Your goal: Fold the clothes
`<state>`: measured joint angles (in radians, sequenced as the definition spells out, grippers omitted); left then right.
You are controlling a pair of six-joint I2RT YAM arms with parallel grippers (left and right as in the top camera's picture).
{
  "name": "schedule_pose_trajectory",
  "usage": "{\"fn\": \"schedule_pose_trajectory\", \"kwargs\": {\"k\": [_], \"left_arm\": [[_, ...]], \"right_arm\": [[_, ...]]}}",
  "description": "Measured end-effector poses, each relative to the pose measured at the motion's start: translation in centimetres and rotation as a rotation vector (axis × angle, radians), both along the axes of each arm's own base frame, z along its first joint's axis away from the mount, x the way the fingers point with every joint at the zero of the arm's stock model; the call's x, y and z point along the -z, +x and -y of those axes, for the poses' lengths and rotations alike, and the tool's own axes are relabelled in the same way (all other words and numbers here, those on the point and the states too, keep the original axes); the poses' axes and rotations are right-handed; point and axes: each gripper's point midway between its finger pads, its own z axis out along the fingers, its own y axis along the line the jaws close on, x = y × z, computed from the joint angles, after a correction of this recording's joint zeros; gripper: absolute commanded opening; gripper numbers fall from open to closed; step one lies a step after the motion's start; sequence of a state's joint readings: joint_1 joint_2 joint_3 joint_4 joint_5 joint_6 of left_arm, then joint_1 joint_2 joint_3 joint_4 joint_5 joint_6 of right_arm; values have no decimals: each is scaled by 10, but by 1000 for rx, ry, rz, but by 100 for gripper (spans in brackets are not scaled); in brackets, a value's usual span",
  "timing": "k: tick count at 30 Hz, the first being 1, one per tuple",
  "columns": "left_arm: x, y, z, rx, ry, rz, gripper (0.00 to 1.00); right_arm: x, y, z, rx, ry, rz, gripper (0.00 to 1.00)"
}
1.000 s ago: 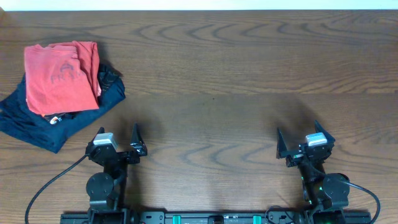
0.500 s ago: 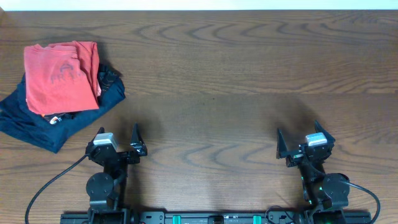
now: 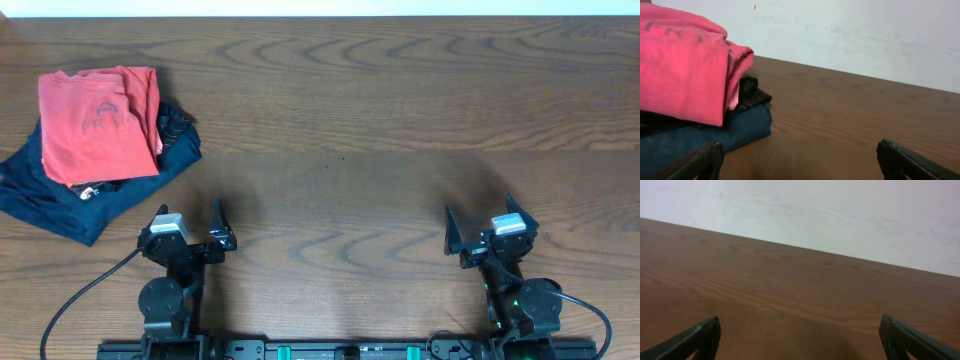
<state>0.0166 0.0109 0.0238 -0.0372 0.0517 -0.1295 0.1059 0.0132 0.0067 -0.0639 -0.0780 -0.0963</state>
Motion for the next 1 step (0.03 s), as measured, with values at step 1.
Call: {"fn": "schedule_pose_trajectory", "kwargs": {"k": [1], "left_arm": [[0,0,0,0,0,0,98]], "right_arm": [[0,0,0,0,0,0,99]]}}
